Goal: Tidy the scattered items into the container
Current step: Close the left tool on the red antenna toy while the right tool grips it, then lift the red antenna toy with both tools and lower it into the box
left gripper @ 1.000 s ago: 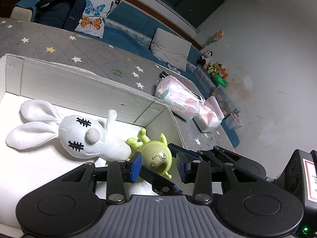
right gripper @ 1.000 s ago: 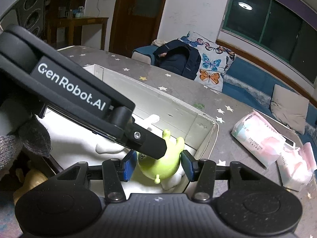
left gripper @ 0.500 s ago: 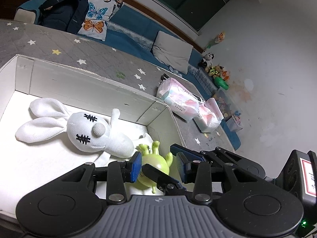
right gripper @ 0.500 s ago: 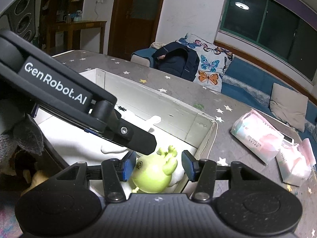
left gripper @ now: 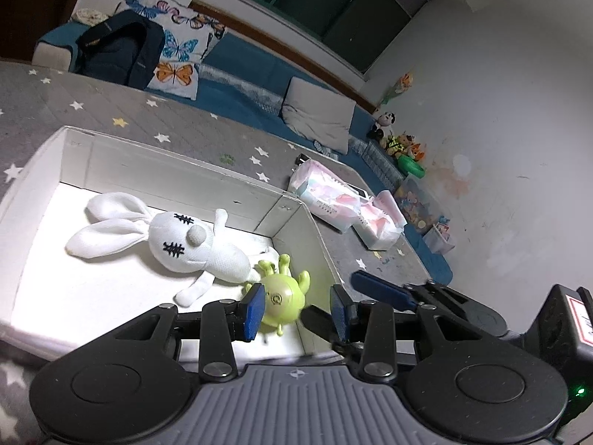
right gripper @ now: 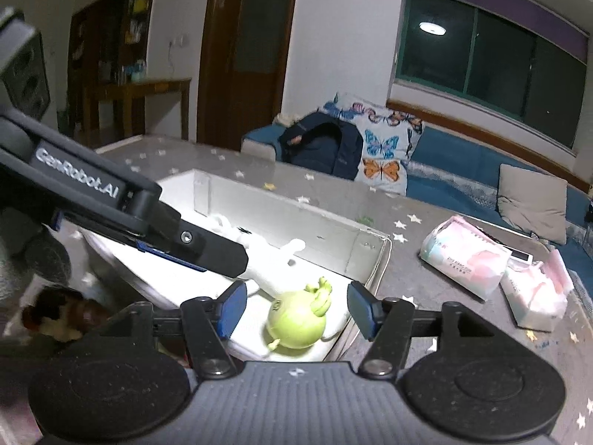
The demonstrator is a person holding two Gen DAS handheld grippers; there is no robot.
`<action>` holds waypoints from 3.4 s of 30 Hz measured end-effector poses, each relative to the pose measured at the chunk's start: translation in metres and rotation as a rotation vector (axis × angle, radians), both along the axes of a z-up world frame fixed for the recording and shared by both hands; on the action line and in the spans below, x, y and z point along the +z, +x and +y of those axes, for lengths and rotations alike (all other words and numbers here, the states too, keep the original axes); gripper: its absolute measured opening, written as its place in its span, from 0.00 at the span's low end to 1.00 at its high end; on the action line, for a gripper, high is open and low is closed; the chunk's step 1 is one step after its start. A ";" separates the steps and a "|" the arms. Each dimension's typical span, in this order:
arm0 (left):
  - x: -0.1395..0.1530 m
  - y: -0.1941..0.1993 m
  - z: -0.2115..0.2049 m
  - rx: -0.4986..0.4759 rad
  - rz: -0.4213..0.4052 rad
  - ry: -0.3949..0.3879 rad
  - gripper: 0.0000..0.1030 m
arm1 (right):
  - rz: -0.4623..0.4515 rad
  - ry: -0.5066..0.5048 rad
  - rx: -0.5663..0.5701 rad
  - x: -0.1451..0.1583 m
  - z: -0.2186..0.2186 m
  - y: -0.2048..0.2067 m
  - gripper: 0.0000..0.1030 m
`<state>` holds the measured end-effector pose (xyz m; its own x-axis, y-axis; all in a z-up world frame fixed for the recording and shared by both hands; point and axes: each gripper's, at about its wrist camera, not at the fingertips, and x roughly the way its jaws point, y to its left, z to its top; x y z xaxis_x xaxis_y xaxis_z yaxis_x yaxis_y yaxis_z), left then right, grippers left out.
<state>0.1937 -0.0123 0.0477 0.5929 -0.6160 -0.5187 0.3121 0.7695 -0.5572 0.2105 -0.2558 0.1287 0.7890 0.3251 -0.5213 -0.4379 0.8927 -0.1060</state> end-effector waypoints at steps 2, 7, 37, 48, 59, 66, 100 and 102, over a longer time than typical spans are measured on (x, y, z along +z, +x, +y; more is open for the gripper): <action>0.001 -0.012 0.002 -0.003 -0.015 0.008 0.40 | -0.012 0.021 0.006 0.003 -0.003 -0.015 0.60; -0.002 -0.037 0.003 -0.019 -0.025 0.017 0.40 | -0.018 0.061 0.029 0.002 -0.008 -0.047 0.70; -0.044 -0.053 -0.002 -0.015 0.094 0.036 0.40 | 0.211 0.205 0.034 -0.062 0.008 -0.054 0.52; -0.049 -0.054 -0.009 -0.013 0.123 0.061 0.40 | 0.209 0.231 0.024 -0.066 0.005 -0.055 0.47; -0.008 -0.078 -0.010 -0.040 0.005 0.027 0.40 | 0.068 0.152 0.051 -0.026 0.005 -0.081 0.47; 0.021 -0.049 -0.002 -0.009 -0.071 0.016 0.40 | -0.004 0.131 0.075 0.006 0.017 -0.047 0.47; -0.040 0.061 0.021 0.013 0.170 -0.004 0.40 | 0.266 -0.022 0.134 -0.033 0.053 0.072 0.47; -0.042 0.063 0.021 0.017 0.179 -0.003 0.40 | 0.270 -0.022 0.136 -0.033 0.052 0.072 0.47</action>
<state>0.2565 0.0083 0.0053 0.5016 -0.6081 -0.6153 0.1941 0.7722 -0.6050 0.2829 -0.2035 0.0956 0.5709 0.4044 -0.7145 -0.5683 0.8227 0.0116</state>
